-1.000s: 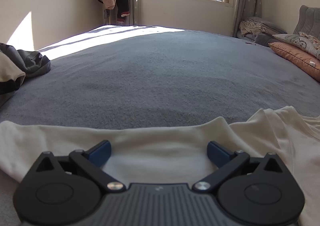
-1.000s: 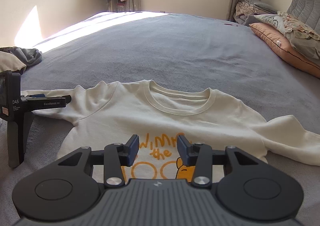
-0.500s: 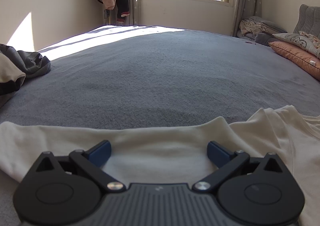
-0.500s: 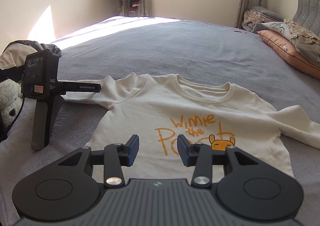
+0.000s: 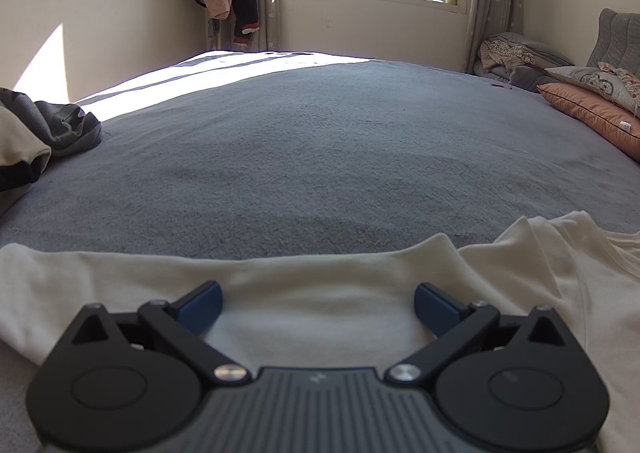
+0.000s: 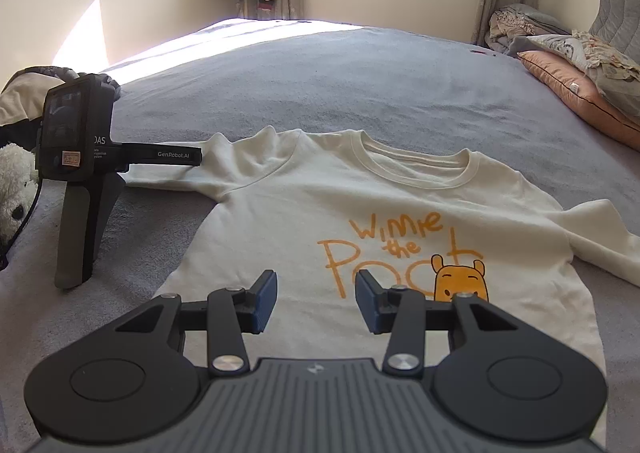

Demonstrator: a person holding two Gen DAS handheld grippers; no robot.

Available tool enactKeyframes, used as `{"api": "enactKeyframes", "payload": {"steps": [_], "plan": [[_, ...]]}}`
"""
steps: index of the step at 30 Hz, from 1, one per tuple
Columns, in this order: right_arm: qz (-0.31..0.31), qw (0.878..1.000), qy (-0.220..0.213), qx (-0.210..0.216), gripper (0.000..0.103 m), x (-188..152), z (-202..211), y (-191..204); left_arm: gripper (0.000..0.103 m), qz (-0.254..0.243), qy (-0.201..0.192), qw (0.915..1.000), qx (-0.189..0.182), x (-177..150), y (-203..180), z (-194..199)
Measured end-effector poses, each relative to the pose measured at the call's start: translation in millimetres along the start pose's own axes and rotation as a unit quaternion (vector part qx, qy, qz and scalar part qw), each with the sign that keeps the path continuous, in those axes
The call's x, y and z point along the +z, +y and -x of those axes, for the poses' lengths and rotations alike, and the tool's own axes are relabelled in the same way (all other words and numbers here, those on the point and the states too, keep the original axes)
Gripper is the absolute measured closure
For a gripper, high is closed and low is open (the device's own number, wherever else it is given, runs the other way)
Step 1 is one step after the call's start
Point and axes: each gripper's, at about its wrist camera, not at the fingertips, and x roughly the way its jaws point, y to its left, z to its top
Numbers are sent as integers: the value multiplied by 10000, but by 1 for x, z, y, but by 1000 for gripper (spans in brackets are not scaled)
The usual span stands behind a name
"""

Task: Fold clothes

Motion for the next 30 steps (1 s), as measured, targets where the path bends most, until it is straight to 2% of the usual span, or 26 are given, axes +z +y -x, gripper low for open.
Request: {"api": "enactKeyframes", "payload": {"steps": [27,30], "plan": [[-31,10000,23,14,56,-3,-1,-12,0,3,-1,10000,4,0,0,0],[-74,10000,-28,-21,51,-4,2,-20,0,3,-1,10000,4,0,-1,0]]}}
